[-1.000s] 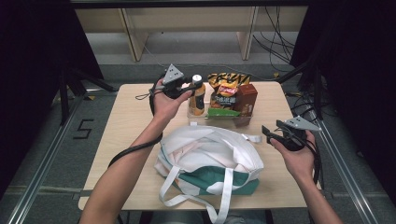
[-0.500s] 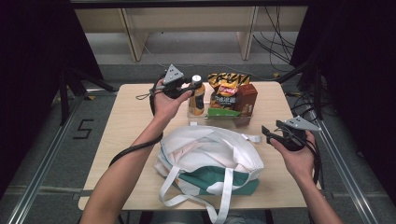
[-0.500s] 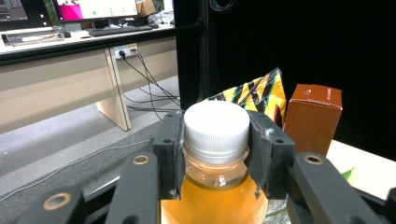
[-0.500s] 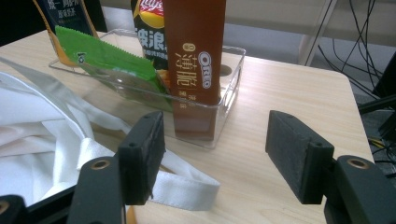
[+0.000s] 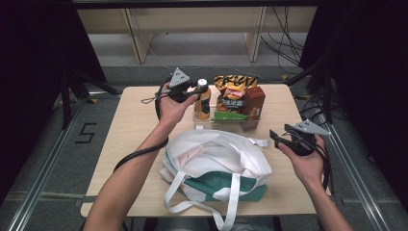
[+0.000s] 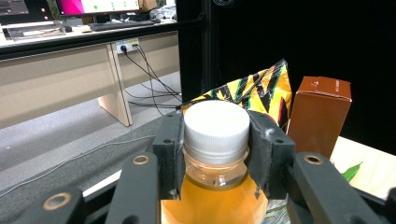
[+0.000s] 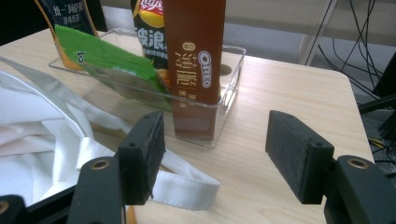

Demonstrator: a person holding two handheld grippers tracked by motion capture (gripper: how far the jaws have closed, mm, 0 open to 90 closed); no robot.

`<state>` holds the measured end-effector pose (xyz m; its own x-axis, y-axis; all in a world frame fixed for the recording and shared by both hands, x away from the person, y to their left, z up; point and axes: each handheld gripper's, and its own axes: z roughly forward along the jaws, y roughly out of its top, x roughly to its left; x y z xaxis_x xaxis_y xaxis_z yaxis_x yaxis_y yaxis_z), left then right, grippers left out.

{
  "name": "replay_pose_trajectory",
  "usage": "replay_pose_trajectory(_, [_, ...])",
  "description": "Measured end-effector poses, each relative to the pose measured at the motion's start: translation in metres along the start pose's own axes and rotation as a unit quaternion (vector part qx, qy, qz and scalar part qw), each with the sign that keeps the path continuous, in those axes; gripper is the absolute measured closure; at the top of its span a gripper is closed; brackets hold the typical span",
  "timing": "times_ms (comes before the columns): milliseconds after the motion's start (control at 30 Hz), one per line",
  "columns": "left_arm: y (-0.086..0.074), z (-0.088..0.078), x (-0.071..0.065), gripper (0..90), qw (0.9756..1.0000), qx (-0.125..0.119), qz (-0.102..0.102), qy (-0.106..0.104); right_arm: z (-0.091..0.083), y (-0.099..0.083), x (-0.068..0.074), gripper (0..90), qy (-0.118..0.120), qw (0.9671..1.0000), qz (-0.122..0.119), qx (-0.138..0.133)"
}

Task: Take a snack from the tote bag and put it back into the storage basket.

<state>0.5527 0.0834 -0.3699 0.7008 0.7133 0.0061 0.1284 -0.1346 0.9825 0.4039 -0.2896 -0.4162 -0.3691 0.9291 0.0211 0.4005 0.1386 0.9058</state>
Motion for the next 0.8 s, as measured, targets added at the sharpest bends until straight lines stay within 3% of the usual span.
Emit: replay_pose_trajectory(800, [-0.012,0.002,0.002,59.0,0.9999,0.014,-0.004,0.005,0.000,-0.001,0.002,38.1,-0.002,0.9999,0.013,0.002])
